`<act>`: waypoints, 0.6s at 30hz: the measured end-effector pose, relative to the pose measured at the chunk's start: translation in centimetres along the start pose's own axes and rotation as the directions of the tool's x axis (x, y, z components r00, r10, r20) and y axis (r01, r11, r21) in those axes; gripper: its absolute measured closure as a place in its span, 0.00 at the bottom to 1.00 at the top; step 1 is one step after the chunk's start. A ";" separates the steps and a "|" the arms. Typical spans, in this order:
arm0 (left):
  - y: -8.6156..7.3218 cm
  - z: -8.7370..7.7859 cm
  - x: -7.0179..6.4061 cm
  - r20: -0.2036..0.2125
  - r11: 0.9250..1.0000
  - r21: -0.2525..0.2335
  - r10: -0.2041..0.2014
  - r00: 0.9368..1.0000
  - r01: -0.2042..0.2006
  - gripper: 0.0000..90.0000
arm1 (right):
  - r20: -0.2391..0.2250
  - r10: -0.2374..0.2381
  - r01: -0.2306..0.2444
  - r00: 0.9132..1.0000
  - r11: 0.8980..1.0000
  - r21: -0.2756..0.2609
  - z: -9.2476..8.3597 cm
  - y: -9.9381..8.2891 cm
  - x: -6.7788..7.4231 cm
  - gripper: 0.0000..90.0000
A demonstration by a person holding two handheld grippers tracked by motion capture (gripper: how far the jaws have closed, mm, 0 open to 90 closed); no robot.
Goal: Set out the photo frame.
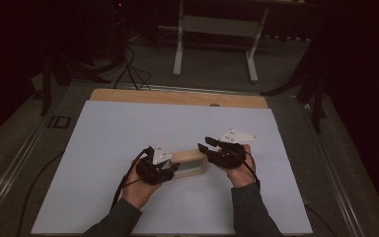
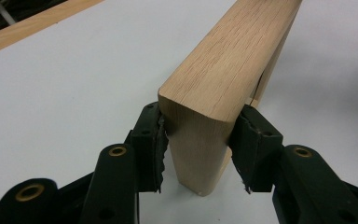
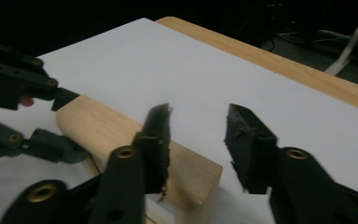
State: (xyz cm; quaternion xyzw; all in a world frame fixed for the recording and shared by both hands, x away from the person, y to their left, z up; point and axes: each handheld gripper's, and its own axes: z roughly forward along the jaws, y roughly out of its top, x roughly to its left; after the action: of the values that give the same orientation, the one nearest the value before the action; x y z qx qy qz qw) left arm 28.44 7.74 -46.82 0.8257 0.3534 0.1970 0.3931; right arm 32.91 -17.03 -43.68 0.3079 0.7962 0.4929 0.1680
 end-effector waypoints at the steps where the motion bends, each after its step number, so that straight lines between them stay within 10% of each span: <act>1: 0.0 0.0 0.0 0.000 1.000 0.000 0.000 1.000 0.000 0.63 | -0.010 0.000 0.000 1.000 1.000 0.004 -0.1 0.0 -0.1 0.61; 18: 0.0 0.0 0.2 0.003 1.000 0.003 0.001 1.000 -0.001 0.63 | -0.109 -0.028 0.038 0.994 0.995 0.091 0.7 -1.4 -0.5 0.40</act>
State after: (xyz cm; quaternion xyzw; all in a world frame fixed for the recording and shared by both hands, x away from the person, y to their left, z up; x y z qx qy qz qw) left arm 28.55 7.85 -46.80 0.8268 0.3526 0.1953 0.3924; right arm 33.27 -17.34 -45.29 0.2751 0.8312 0.4683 0.1187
